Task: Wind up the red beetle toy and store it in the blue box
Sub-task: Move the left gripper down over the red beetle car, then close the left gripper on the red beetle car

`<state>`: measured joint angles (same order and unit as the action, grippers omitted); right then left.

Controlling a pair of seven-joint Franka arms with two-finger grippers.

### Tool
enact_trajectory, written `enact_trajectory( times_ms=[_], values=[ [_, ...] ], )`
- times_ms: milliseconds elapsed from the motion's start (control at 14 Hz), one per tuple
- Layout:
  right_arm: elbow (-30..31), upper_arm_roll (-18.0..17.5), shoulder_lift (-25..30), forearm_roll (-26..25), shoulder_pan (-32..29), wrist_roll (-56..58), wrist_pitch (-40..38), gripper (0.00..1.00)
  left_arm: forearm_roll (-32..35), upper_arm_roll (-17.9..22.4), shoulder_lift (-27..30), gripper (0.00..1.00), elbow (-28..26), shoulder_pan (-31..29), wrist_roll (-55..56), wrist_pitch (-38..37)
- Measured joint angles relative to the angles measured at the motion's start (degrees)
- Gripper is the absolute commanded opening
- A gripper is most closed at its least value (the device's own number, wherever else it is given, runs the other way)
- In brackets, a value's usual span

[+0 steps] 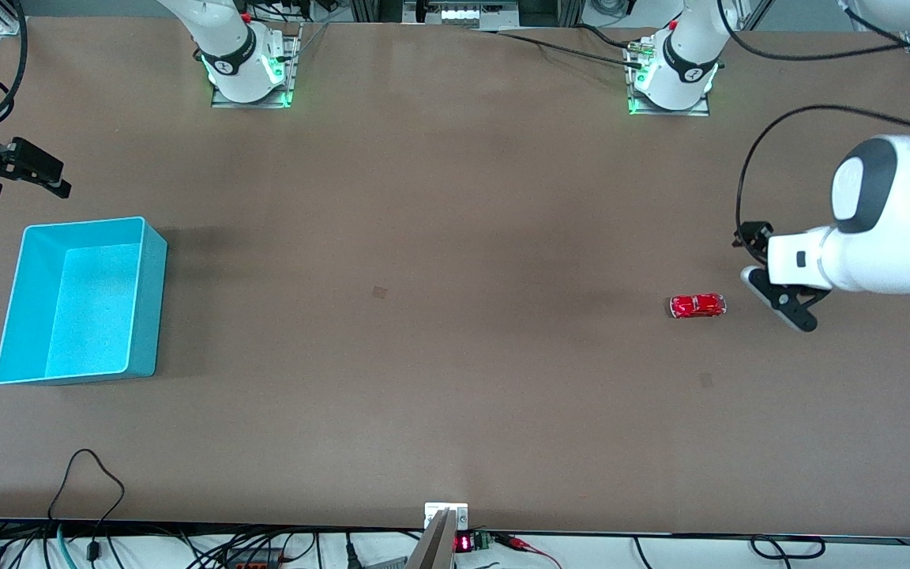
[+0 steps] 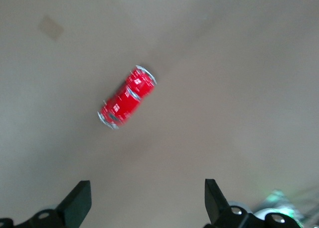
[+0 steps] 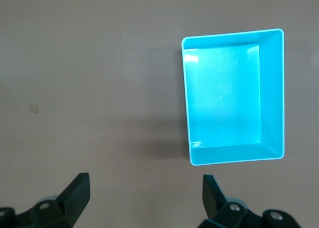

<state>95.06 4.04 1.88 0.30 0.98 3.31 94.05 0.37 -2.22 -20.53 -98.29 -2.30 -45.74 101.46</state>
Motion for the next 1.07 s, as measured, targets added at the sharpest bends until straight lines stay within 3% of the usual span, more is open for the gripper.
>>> enact_trajectory(
  times_ms=[285,783,925,997,1068],
  values=[
    [0.0,0.0,0.0,0.0,0.0,0.0,0.0,1.0,4.73,-0.22,-1.21,1.0,-10.77,0.25,-8.7,20.43],
    [0.0,0.02,0.0,0.0,-0.02,0.0,0.04,1.0,6.41,-0.41,-3.46,1.0,-22.83,1.05,-20.56,44.18],
    [0.0,0.04,0.0,0.0,-0.04,0.0,0.16,1.0,6.41,-0.41,-4.7,0.97,-24.48,1.01,-24.32,47.9],
    [0.0,0.05,0.0,0.0,-0.05,0.0,0.17,1.0,6.41,-0.41,-5.24,0.89,-24.7,0.94,-26.21,48.92],
    [0.0,0.05,0.0,0.0,-0.05,0.0,0.19,1.0,6.41,-0.41,-5.56,0.72,-24.72,0.85,-27.9,49.37]
  ],
)
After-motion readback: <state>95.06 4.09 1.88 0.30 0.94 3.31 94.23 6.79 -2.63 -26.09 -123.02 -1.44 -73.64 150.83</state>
